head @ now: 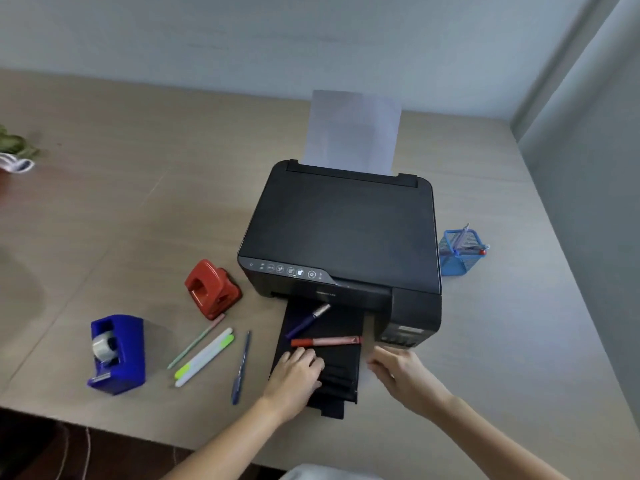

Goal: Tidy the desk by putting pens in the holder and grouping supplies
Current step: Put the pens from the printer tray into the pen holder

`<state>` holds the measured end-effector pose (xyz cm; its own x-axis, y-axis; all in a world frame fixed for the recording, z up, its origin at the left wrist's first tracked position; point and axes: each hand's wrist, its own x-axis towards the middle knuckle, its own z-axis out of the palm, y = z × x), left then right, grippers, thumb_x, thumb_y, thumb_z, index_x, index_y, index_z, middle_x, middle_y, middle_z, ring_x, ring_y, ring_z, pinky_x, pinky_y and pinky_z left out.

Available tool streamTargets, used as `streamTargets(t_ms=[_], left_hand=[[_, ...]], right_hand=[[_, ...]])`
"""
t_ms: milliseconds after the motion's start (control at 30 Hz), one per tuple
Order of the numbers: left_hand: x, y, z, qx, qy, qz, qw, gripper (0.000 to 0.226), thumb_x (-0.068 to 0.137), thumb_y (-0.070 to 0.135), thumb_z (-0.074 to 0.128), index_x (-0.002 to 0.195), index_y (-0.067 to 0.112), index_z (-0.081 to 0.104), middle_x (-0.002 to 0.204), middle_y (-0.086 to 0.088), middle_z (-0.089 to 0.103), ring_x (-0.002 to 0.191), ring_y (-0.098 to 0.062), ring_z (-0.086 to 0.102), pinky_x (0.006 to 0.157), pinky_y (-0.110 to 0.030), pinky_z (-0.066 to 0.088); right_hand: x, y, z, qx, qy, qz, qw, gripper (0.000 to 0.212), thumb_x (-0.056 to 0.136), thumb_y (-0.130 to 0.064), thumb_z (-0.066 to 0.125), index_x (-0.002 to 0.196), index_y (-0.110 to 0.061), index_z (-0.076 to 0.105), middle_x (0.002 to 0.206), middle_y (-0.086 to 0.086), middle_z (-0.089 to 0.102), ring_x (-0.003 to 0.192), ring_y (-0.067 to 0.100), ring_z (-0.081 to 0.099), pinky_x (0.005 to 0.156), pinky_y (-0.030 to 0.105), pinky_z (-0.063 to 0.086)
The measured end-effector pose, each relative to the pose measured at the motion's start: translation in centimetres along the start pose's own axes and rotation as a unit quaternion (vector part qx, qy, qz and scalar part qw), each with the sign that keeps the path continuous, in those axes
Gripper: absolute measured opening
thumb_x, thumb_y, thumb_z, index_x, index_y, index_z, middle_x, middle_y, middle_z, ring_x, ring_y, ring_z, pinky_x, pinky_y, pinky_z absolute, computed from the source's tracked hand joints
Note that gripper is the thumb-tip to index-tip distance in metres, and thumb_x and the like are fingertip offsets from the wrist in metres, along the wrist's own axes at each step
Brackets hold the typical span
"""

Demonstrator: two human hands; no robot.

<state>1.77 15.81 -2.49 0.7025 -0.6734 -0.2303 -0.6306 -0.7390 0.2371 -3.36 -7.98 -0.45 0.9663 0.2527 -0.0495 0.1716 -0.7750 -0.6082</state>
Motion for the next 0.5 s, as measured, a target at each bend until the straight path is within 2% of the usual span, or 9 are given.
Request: streamTargets(t_ms=[67, 133, 233, 300, 333, 367, 433, 500], left_hand=[[-0.2, 0.0, -0.3, 0.007, -0.019, -0.005, 1.0, 0.034, 0.098, 0.028, 0.05, 0.129, 0.013, 0.052, 0.13, -0.006, 0.053, 0.122, -0.024, 0.049, 0.102, -0.036, 0.038], [-0.6, -0.5, -0.5, -0.04, -0.002, -0.016, 0.999, 0.033, 0.101, 0.03, 0.044, 0.129, 0.014, 0.049, 0.129, -0.004, 0.055, 0.12, -0.021, 0.052, 0.101, -0.034, 0.04], [-0.9, -1.9, -2.1, -0.158, 0.06, -0.053, 0.984, 0.026, 0.102, 0.026, 0.044, 0.124, 0.012, 0.046, 0.12, -0.006, 0.061, 0.107, -0.02, 0.062, 0.084, -0.022, 0.045], [0.1, -2.8, -3.3, -0.181, 0.08, -0.091, 0.976, 0.026, 0.101, 0.02, 0.047, 0.123, 0.006, 0.047, 0.113, -0.01, 0.062, 0.102, -0.024, 0.064, 0.072, -0.018, 0.038], [1.0, -3.4, -3.7, -0.181, 0.082, -0.102, 0.975, 0.026, 0.101, 0.017, 0.048, 0.123, 0.003, 0.048, 0.112, -0.013, 0.062, 0.101, -0.027, 0.063, 0.072, -0.018, 0.038], [2.0, -4.0, -3.9, -0.182, 0.083, -0.107, 0.974, 0.026, 0.1, 0.015, 0.05, 0.123, 0.002, 0.05, 0.113, -0.015, 0.061, 0.101, -0.029, 0.063, 0.074, -0.019, 0.041], [4.1, -4.8, -3.2, -0.175, 0.069, -0.111, 0.976, 0.029, 0.097, 0.015, 0.053, 0.123, 0.001, 0.051, 0.12, -0.017, 0.057, 0.104, -0.032, 0.062, 0.085, -0.032, 0.051], [5.5, -4.7, -2.7, -0.12, 0.04, -0.115, 0.985, 0.036, 0.096, 0.022, 0.055, 0.127, 0.005, 0.05, 0.128, -0.015, 0.052, 0.107, -0.032, 0.061, 0.088, -0.038, 0.054]], right_hand=[[2.3, -1.2, 1.1, -0.014, 0.009, 0.0, 1.0, 0.017, 0.097, -0.024, 0.043, 0.098, -0.016, 0.058, 0.089, 0.0, 0.061, 0.07, 0.016, 0.058, 0.062, 0.028, 0.05], [4.4, -1.9, 2.1, -0.042, 0.02, 0.024, 0.999, 0.019, 0.097, -0.021, 0.043, 0.107, -0.016, 0.058, 0.099, 0.004, 0.058, 0.077, 0.022, 0.061, 0.066, 0.035, 0.054], [6.3, -2.1, 3.4, -0.125, 0.013, 0.092, 0.988, 0.029, 0.092, -0.019, 0.052, 0.121, -0.013, 0.056, 0.118, 0.009, 0.053, 0.106, 0.029, 0.054, 0.085, 0.04, 0.053], [6.5, -2.2, 4.0, -0.181, -0.03, 0.13, 0.974, 0.031, 0.089, -0.02, 0.056, 0.119, -0.013, 0.056, 0.122, 0.011, 0.05, 0.113, 0.032, 0.046, 0.092, 0.041, 0.047], [6.4, -2.5, 4.3, -0.199, -0.04, 0.141, 0.969, 0.029, 0.089, -0.021, 0.055, 0.116, -0.012, 0.056, 0.122, 0.012, 0.05, 0.113, 0.033, 0.045, 0.092, 0.042, 0.046], [6.2, -2.6, 4.5, -0.21, -0.039, 0.147, 0.966, 0.026, 0.089, -0.021, 0.054, 0.112, -0.01, 0.057, 0.121, 0.013, 0.051, 0.112, 0.033, 0.045, 0.092, 0.043, 0.045], [5.4, -2.9, 4.8, -0.223, -0.035, 0.153, 0.962, 0.023, 0.091, -0.022, 0.052, 0.109, -0.007, 0.057, 0.118, 0.014, 0.053, 0.11, 0.034, 0.048, 0.092, 0.044, 0.044], [4.3, -3.0, 4.5, -0.231, -0.048, 0.158, 0.959, 0.022, 0.094, -0.023, 0.048, 0.11, -0.01, 0.054, 0.118, 0.012, 0.054, 0.111, 0.033, 0.048, 0.096, 0.042, 0.042]])
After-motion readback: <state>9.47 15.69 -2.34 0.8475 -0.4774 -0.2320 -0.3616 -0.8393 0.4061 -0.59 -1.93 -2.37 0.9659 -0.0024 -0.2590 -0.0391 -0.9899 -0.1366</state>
